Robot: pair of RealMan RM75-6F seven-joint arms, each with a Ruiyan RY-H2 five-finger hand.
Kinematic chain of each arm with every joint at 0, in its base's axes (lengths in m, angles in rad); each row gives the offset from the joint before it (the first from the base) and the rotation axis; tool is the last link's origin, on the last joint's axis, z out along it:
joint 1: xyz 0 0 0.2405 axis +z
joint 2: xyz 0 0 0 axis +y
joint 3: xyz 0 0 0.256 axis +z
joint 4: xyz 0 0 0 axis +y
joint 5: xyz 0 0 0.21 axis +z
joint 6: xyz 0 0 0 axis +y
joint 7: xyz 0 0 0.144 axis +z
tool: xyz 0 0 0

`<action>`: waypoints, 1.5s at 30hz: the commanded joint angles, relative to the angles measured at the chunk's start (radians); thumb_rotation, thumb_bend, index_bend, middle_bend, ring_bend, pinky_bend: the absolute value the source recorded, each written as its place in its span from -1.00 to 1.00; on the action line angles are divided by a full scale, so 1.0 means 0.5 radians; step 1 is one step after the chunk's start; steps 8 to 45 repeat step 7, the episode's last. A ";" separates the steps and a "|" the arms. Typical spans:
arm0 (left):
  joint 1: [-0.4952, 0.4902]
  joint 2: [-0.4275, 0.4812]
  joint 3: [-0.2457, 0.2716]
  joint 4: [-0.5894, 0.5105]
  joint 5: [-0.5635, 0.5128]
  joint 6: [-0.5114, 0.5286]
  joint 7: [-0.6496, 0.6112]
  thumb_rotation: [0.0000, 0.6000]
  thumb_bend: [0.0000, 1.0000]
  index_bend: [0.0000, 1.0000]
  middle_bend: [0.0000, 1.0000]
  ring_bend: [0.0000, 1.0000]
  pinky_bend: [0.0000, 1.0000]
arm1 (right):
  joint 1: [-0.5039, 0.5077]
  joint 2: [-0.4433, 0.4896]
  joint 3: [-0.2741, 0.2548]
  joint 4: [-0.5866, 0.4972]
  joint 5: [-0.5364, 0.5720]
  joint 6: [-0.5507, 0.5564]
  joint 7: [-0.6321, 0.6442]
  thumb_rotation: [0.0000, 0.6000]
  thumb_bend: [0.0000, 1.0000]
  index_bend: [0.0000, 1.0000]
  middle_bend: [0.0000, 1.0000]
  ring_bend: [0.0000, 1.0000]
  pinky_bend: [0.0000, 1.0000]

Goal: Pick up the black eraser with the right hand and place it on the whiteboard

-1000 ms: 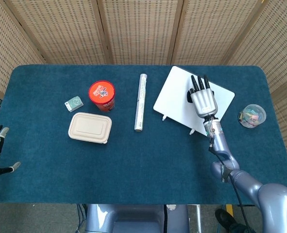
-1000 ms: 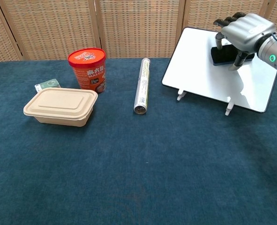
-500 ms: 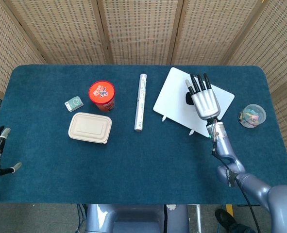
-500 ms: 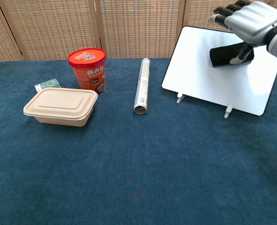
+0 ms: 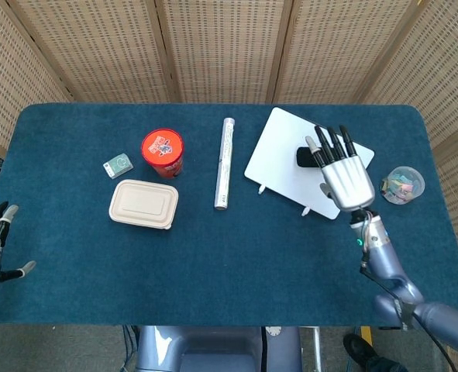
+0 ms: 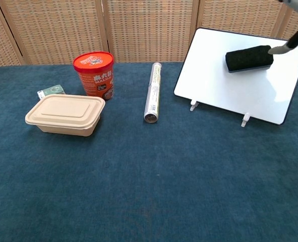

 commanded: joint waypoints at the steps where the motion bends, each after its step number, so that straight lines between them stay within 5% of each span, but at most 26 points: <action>1: 0.004 0.007 0.003 -0.001 0.014 0.008 -0.015 1.00 -1.00 -1.00 -1.00 -1.00 -1.00 | -0.244 0.231 -0.146 -0.253 -0.138 0.225 0.207 1.00 -1.00 -1.00 -1.00 -1.00 -0.95; 7: 0.013 0.022 0.008 0.003 0.042 0.026 -0.063 1.00 -1.00 -1.00 -1.00 -1.00 -1.00 | -0.518 0.369 -0.309 -0.329 -0.277 0.505 0.482 1.00 -1.00 -1.00 -1.00 -1.00 -0.96; 45: 0.013 0.022 0.008 0.003 0.042 0.026 -0.063 1.00 -1.00 -1.00 -1.00 -1.00 -1.00 | -0.518 0.369 -0.309 -0.329 -0.277 0.505 0.482 1.00 -1.00 -1.00 -1.00 -1.00 -0.96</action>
